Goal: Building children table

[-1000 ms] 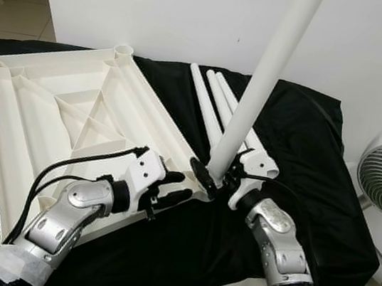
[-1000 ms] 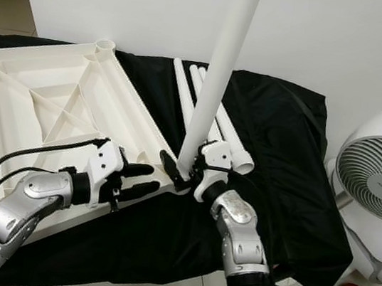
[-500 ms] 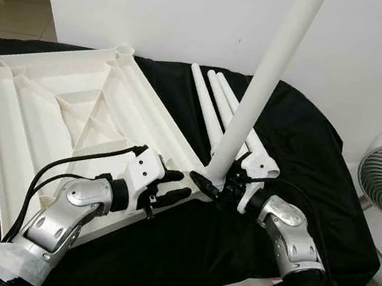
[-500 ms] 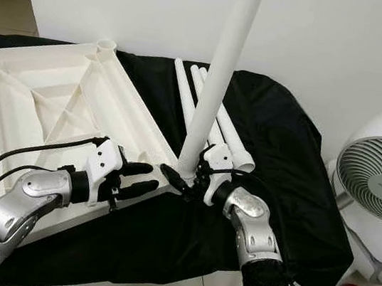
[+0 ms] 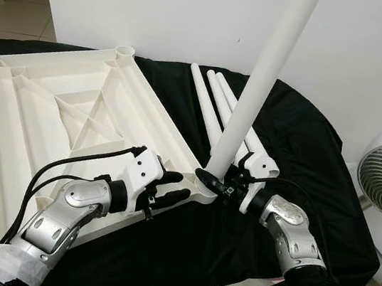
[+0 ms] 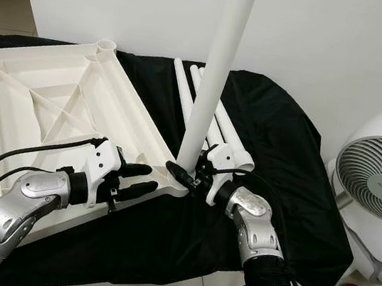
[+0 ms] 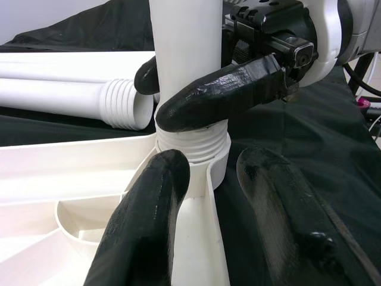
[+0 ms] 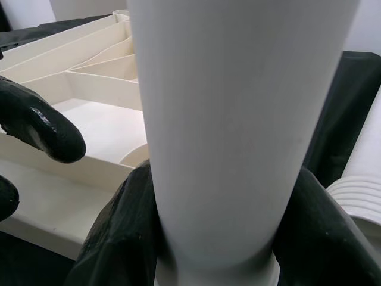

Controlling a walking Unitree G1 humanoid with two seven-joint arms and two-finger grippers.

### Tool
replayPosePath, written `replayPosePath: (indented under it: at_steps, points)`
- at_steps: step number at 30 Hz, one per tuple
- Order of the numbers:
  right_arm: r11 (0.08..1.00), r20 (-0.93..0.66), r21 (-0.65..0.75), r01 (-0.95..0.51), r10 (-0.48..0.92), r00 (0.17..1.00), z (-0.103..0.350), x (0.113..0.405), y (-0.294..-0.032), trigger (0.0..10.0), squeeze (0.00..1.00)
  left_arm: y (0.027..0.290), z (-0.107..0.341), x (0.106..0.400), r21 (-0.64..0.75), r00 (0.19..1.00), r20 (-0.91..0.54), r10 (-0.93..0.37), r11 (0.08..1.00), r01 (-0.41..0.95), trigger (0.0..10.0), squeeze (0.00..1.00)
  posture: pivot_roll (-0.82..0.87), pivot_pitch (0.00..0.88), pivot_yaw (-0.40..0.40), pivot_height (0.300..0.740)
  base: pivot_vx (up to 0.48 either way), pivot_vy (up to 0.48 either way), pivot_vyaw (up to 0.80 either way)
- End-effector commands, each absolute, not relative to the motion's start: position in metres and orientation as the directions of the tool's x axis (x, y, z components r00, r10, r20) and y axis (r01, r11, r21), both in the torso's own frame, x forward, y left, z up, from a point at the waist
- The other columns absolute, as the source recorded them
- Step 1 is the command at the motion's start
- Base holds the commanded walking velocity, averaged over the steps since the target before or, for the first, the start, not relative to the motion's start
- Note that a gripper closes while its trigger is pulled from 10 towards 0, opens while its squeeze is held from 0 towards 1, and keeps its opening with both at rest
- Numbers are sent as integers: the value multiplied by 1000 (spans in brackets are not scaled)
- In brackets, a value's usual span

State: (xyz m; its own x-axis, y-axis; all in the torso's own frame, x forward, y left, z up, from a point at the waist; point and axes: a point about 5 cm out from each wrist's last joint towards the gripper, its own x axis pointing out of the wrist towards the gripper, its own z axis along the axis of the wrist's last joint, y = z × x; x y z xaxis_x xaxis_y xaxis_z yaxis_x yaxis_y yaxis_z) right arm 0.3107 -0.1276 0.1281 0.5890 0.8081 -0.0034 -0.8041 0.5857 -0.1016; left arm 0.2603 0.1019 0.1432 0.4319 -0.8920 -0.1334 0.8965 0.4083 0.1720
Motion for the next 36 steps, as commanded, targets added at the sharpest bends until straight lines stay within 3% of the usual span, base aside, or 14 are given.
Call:
replayPosePath:
  at_steps: [1,3,5,9,11,13,20,30,31,32,36]
  points:
    - [603,-13,-72,-795,796,605,122,307,-131,10000,0,99,142,253,160,367,-148,-918,344,925,10000,0,-1,0,-67,740,0,0,0]
    - [617,-3,-70,-784,785,619,122,306,-131,10000,0,99,142,253,158,368,-147,-918,346,925,10000,0,-1,0,-68,740,0,0,0]
    - [688,37,-55,-724,726,687,124,304,-130,10000,0,99,141,252,155,370,-147,-917,348,925,10000,0,0,0,-71,740,0,0,0]
    - [713,49,-49,-699,701,711,125,304,-130,10000,0,99,141,252,155,371,-147,-917,349,924,10000,0,0,0,-71,740,0,0,0]
    - [772,64,-33,-634,635,770,123,301,-128,10000,0,100,141,254,154,380,-144,-914,359,921,10000,0,-2,0,-74,740,0,0,0]
    - [772,64,-33,-634,635,770,123,301,-128,10000,0,100,141,254,154,380,-144,-914,359,921,10000,0,-2,0,-74,740,0,0,0]
    - [899,103,61,-434,427,898,125,285,-111,10000,0,100,144,258,161,387,-137,-912,365,917,10000,0,-6,0,-68,740,0,0,0]
    - [908,106,81,-411,402,909,126,280,-102,10000,0,101,144,257,159,386,-140,-912,364,918,10000,0,-6,0,-65,740,0,0,0]
    - [907,106,82,-414,405,908,126,279,-101,10000,725,101,144,257,159,385,-141,-912,363,918,10000,0,-6,0,-65,740,0,0,0]
    - [905,108,83,-417,408,907,127,279,-101,10000,1000,101,144,257,158,385,-141,-912,363,918,10000,0,-4,0,-68,740,0,0,0]
    - [902,108,66,-426,418,902,130,280,-105,10000,1000,100,144,257,158,383,-141,-913,362,919,10000,0,-3,0,-69,740,0,0,0]
